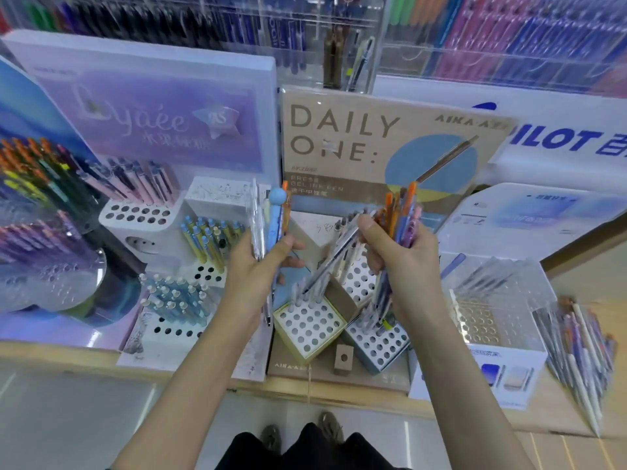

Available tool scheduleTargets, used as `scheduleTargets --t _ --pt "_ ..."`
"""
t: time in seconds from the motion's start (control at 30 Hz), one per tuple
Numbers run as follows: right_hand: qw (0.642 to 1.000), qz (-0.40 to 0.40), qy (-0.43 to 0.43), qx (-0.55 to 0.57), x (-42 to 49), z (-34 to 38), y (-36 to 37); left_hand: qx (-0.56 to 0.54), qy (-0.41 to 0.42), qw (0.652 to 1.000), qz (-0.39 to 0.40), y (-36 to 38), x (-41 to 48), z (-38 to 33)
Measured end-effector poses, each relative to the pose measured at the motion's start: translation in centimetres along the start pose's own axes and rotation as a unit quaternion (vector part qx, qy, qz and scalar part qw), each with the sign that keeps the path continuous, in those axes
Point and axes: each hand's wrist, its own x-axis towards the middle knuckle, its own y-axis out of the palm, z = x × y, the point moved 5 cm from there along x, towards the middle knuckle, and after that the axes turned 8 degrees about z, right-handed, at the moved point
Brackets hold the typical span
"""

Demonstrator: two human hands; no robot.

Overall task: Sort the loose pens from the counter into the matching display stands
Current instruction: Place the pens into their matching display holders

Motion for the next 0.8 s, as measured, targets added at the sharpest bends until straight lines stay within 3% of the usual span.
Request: scheduleTargets --t 0.23,0.43,0.8 --pt "0.986 -0.037 0.011 -0.161 -4.4 -2.6 0.8 0.001 -0.025 0.999 0.034 -3.1 -2.6 2.7" --pt "0.977 -0.088 0.073 -0.180 -6.6 -8.1 2.7 0.007 -0.050 0.998 0.044 -4.9 -3.9 4.5" --pt "0.955 -0.087 0.023 -0.284 -6.3 -10.5 6.1 -0.010 -0.078 0.996 0.044 -7.7 -4.7 6.2"
